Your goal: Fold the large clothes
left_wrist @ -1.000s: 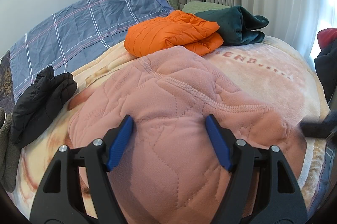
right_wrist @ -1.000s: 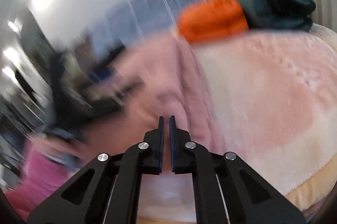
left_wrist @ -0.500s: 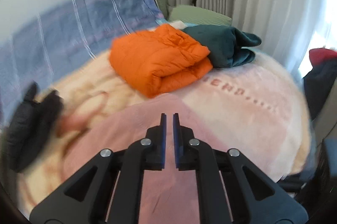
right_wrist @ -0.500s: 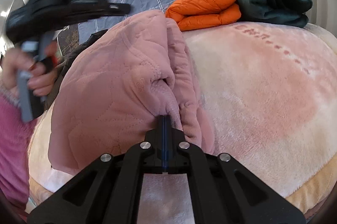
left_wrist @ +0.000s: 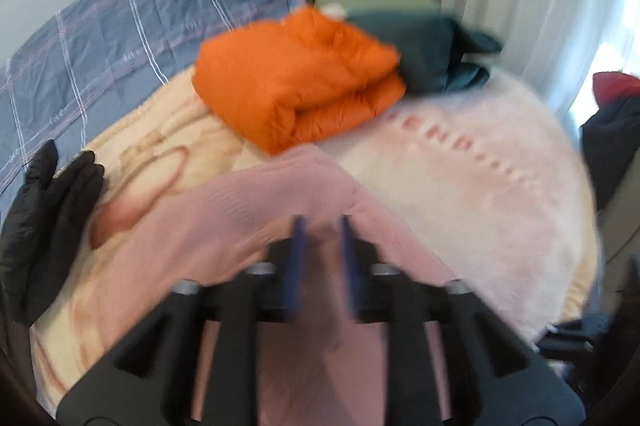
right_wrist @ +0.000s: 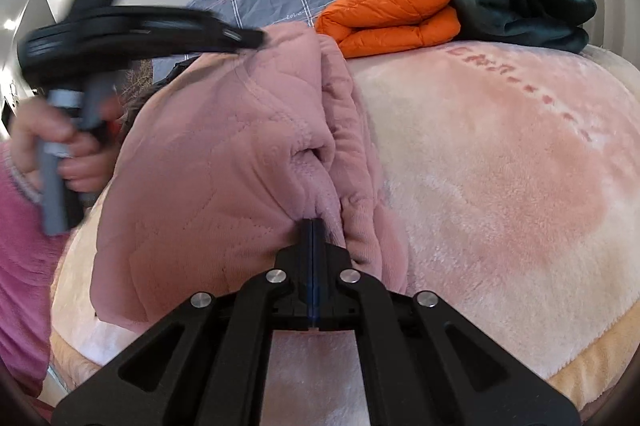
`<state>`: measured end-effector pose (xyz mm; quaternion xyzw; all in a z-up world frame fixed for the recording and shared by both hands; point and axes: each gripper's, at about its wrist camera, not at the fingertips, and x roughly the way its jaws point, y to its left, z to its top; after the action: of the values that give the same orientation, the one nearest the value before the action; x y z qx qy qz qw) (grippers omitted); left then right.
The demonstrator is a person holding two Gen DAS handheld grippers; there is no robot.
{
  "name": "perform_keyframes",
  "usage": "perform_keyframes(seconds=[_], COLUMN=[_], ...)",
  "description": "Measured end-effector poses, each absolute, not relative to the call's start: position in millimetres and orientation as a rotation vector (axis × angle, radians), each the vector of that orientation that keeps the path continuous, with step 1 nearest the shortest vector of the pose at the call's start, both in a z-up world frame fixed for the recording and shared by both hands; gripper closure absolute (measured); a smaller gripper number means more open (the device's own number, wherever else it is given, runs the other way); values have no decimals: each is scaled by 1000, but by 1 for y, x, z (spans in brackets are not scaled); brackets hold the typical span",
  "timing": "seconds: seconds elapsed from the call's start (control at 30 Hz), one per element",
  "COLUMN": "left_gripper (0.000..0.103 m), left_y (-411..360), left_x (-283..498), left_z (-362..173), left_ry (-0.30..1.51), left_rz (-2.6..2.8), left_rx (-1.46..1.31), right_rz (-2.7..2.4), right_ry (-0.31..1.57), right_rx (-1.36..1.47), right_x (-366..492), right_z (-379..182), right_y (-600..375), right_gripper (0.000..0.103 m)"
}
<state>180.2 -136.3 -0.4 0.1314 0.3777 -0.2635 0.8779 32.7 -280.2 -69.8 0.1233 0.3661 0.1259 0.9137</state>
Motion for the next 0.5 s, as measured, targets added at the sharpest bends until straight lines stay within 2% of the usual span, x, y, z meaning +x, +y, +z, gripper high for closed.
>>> perform_keyframes(seconds=[0.13, 0.2, 0.27, 0.33, 0.4, 0.5], left_gripper=[56, 51, 53, 103, 103, 103], left_y=[-84, -59, -31, -7, 1, -13], left_x=[151, 147, 159, 179, 192, 213], left_z=[23, 21, 8, -14, -35, -86], left_ry=[700, 680, 702, 764, 802, 836], left_rz=[-533, -502, -446, -409, -399, -316], left_rx=[260, 250, 179, 39, -13, 89], right_rz=[260, 259, 257, 255, 258, 273], right_ry=[749, 746, 746, 747, 745, 738], right_rx=[263, 257, 250, 244, 242, 237], right_x=[34, 34, 34, 33, 33, 34], right_z=[-71, -71, -71, -70, -70, -69], right_y=[-280, -280, -279, -278, -278, -275], right_gripper=[103, 103, 103, 103, 103, 103])
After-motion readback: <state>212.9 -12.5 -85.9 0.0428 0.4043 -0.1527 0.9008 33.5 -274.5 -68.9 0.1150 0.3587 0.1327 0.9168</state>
